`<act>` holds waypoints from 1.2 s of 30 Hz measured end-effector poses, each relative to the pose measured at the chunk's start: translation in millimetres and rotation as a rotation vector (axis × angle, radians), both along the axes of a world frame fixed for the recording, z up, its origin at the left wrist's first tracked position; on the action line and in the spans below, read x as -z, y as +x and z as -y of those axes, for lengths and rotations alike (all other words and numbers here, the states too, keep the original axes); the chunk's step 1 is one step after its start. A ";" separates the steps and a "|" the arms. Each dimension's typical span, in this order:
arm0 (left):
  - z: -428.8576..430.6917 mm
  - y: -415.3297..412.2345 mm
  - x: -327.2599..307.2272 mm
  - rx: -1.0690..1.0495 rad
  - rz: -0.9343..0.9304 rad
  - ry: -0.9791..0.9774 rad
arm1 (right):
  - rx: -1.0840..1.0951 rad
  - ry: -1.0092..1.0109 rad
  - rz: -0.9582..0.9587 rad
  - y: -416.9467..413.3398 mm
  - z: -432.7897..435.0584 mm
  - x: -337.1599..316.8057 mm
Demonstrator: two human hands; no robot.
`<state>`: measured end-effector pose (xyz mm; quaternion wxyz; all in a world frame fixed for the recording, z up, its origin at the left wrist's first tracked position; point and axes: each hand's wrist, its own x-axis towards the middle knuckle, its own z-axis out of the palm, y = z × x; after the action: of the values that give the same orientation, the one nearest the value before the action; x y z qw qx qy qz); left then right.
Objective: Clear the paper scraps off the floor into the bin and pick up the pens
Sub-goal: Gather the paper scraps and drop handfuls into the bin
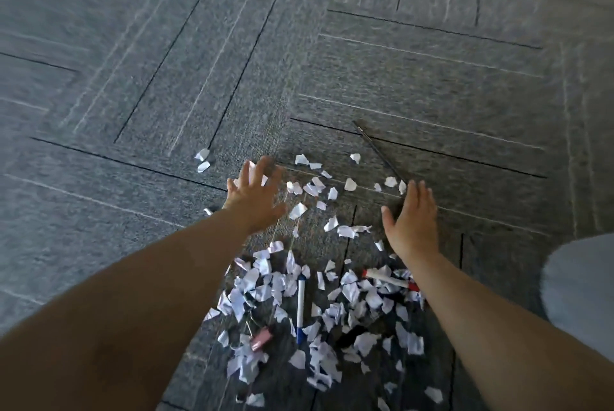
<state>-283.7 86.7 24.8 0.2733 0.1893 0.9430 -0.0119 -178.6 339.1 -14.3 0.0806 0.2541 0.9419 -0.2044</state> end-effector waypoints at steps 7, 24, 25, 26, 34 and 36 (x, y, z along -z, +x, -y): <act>4.7 31.0 13.2 0.028 -0.015 0.189 | -0.106 -0.148 -0.262 15.0 46.8 -5.9; 4.0 -3.3 9.0 -0.023 -0.004 -0.072 | -0.541 0.045 0.139 -86.3 30.3 -16.5; 4.1 -4.1 9.5 -0.044 0.044 -0.056 | -0.557 0.090 0.166 -86.9 33.1 -15.5; 2.8 -2.1 9.2 -0.050 0.082 -0.031 | -0.570 0.125 0.170 -84.2 38.1 -14.7; 19.0 32.5 15.8 0.037 -0.060 0.206 | -0.666 -0.125 -0.218 -20.2 67.3 -9.0; 24.9 30.0 14.1 -0.011 -0.061 0.202 | -0.539 -0.095 -0.216 -24.4 63.6 -5.4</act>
<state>-253.7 61.8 10.6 0.2239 0.2102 0.9484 0.0789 -203.0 275.5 -8.8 0.0433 -0.0325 0.9679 -0.2454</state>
